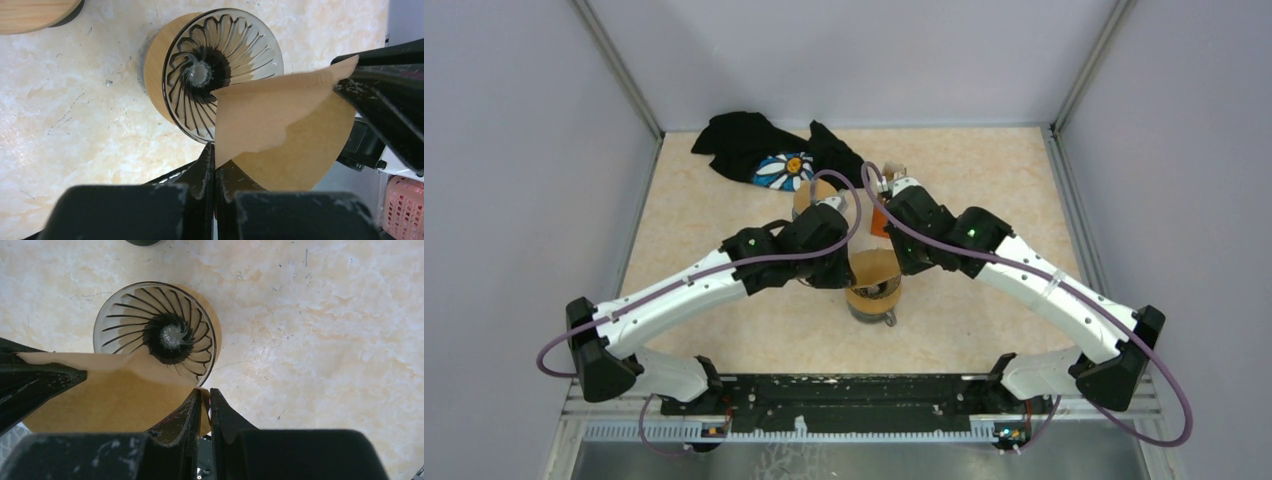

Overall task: Place the coffee filter in the dripper
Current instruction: Place the coffee filter in the coffee dripper.

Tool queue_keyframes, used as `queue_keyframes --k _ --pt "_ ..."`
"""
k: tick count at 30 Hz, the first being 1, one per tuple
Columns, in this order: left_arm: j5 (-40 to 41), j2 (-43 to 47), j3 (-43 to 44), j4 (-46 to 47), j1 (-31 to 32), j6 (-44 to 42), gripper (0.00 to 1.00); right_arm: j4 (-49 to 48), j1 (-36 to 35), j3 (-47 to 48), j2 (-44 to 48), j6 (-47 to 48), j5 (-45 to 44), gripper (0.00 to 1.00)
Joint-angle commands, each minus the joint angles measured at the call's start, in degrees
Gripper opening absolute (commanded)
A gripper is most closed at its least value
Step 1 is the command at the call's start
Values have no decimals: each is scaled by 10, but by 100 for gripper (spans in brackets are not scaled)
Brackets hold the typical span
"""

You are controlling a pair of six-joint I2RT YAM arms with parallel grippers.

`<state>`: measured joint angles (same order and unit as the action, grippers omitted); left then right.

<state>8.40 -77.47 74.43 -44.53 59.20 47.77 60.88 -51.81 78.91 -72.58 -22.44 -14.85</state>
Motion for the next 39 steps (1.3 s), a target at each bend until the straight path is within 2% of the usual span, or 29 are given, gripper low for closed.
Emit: queue_keyframes --k 1,14,22,30,35,39 --pt "-29 7 18 -30 -15 -18 0 -13 20 2 11 19 10 12" --pt "-85 -19 23 -3 -37 -47 0 -31 31 11 -7 39 37 12" --pt "-78 -37 37 -11 -41 -55 2 -33 34 -5 -14 42 32 12" --pt "-62 -52 48 -31 -42 -58 17 -43 37 -18 -13 44 32 11" --pt "-36 -46 48 -45 -42 -55 17 -44 43 -28 -6 43 25 11" --pt "-30 -37 43 -45 -41 -52 13 -47 50 -32 0 43 27 11"
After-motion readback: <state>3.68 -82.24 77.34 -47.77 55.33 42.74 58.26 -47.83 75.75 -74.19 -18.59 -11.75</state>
